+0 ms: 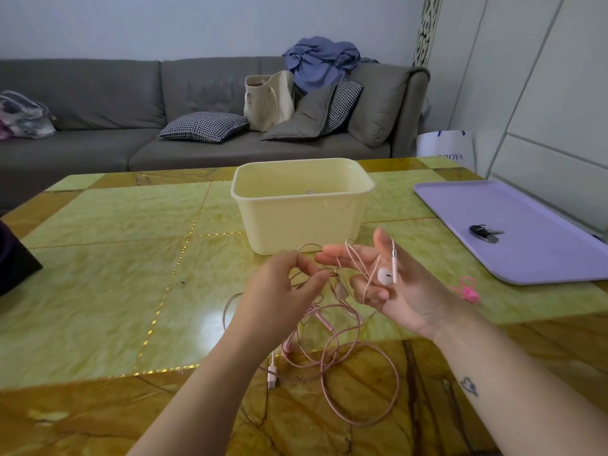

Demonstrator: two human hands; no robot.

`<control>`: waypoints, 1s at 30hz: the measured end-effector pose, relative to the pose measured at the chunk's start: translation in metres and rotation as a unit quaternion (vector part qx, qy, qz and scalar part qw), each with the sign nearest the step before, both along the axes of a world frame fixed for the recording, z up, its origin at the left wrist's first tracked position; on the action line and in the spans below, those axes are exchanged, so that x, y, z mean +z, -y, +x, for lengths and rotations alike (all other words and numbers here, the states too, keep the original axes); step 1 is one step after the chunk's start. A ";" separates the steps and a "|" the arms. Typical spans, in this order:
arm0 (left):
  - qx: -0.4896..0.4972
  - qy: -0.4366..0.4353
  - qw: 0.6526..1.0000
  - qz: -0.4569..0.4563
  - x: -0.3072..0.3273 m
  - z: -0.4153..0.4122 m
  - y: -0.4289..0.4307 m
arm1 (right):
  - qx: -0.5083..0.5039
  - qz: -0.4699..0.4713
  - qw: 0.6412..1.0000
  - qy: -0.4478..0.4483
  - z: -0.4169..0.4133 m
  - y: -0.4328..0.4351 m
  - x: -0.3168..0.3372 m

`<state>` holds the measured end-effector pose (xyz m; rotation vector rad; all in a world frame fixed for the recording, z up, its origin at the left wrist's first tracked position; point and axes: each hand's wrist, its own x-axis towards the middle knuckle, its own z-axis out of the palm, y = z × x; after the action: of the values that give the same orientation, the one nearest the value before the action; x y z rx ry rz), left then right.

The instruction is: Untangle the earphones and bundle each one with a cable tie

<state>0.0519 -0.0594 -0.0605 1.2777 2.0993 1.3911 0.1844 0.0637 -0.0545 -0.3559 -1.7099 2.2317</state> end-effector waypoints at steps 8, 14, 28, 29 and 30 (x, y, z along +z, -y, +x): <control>-0.037 -0.124 0.990 -0.050 -0.004 -0.002 -0.002 | 0.047 -0.010 0.999 -0.010 0.002 0.001 0.005; -0.047 -0.098 0.992 -0.060 0.002 0.002 0.002 | 0.058 -0.002 0.998 -0.009 0.003 0.001 0.007; -0.082 0.000 0.993 -0.090 0.010 -0.002 0.003 | -0.024 -0.034 0.996 -0.076 0.008 -0.013 0.013; -0.083 0.023 0.992 -0.092 0.011 -0.006 0.004 | -0.035 -0.029 0.995 -0.085 0.006 -0.012 0.012; -0.091 0.042 0.990 -0.097 0.012 -0.010 0.005 | -0.043 -0.015 0.995 -0.093 0.004 -0.011 0.010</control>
<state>0.0418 -0.0644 -0.0489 1.2721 1.9530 1.1157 0.1889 0.0750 -0.0440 -0.2168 -1.5380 2.1582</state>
